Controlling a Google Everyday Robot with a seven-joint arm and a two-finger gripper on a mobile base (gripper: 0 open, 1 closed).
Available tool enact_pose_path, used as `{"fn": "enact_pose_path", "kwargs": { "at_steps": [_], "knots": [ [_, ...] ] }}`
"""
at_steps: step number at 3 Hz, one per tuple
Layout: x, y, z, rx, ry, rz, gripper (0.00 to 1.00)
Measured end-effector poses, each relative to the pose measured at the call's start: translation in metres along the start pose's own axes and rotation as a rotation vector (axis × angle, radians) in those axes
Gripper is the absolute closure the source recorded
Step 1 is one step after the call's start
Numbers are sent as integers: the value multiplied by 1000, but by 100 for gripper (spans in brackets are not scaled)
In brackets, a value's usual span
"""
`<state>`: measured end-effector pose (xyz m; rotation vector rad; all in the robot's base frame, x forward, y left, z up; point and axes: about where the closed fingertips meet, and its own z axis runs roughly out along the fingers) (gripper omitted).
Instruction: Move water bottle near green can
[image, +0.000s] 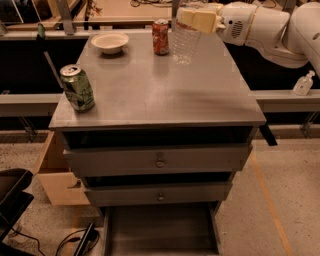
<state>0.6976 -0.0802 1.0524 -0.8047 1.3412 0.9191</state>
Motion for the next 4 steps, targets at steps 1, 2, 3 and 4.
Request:
{"fn": "enact_pose_path", "kwargs": {
  "at_steps": [1, 2, 3, 4],
  "knots": [
    [3, 55, 15, -108, 12, 20, 100],
    [9, 103, 36, -164, 37, -36, 100],
    [31, 139, 67, -192, 59, -109, 100],
    [47, 148, 91, -198, 69, -176, 100]
  ]
}}
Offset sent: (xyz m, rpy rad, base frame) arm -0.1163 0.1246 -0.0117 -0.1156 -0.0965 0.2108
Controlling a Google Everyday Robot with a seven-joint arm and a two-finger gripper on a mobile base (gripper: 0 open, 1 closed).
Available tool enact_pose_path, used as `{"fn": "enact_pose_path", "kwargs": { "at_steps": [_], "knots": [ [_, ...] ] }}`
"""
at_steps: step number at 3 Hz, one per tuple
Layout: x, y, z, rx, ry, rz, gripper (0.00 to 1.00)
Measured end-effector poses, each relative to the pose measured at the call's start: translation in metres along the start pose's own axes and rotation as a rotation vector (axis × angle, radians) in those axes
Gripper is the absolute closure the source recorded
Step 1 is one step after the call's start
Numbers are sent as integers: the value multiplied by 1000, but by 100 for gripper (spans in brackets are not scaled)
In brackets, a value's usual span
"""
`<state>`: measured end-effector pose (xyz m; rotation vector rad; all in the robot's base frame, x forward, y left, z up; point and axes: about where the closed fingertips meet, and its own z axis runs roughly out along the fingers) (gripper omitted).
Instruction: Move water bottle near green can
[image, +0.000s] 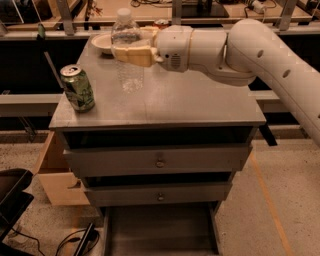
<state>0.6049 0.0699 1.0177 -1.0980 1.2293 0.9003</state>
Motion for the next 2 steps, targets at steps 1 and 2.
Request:
{"fn": "enact_pose_path", "kwargs": {
  "at_steps": [1, 2],
  "knots": [
    [22, 0, 20, -23, 37, -17, 100],
    [42, 4, 30, -46, 58, 3, 100]
  ]
}}
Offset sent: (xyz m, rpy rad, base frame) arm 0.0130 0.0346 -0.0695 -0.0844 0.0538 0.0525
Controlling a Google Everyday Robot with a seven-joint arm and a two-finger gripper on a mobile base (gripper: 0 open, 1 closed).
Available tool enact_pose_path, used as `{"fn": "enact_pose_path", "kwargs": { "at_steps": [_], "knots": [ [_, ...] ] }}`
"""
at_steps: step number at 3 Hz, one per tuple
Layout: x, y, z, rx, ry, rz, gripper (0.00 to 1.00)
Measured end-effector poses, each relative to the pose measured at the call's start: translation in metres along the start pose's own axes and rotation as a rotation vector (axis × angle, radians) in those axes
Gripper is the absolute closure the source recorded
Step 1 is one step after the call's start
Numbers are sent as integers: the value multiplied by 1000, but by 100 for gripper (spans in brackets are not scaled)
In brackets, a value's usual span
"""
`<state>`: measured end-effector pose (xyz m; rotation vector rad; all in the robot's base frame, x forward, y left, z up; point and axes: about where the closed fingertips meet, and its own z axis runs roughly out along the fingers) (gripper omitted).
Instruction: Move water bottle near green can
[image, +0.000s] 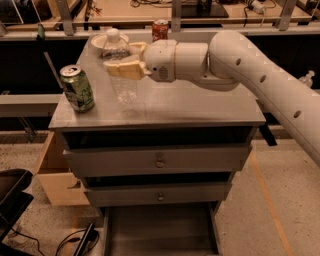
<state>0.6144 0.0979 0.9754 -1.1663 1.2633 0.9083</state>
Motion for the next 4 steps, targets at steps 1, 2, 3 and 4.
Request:
{"fn": "enact_pose_path", "kwargs": {
  "at_steps": [1, 2, 3, 4],
  "knots": [
    [14, 8, 7, -31, 16, 34, 100],
    [23, 13, 11, -50, 20, 63, 100],
    [32, 14, 14, -60, -3, 109, 100],
    [41, 12, 14, -50, -33, 150, 100]
  ]
}}
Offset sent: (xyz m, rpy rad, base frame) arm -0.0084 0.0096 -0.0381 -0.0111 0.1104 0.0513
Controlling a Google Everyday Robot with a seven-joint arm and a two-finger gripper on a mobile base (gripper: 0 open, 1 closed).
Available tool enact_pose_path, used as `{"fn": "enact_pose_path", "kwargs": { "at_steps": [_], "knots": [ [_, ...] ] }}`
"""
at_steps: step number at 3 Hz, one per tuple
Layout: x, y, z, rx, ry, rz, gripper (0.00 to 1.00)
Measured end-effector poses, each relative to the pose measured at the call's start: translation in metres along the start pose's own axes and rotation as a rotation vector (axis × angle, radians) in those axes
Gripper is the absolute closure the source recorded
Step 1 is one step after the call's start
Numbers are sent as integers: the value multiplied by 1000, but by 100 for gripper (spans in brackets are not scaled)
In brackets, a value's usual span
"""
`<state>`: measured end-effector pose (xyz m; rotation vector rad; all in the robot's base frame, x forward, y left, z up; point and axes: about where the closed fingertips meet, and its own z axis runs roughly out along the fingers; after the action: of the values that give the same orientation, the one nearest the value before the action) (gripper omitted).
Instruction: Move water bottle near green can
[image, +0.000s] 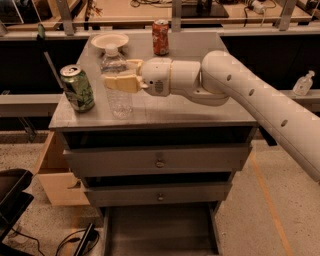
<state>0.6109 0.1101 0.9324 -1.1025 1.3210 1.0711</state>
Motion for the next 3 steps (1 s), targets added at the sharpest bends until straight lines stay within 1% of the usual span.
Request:
{"fn": "enact_pose_path", "kwargs": {
  "at_steps": [1, 3],
  "knots": [
    [0, 0, 0, 0, -2, 3, 84],
    [0, 0, 1, -1, -2, 3, 38]
  ]
}}
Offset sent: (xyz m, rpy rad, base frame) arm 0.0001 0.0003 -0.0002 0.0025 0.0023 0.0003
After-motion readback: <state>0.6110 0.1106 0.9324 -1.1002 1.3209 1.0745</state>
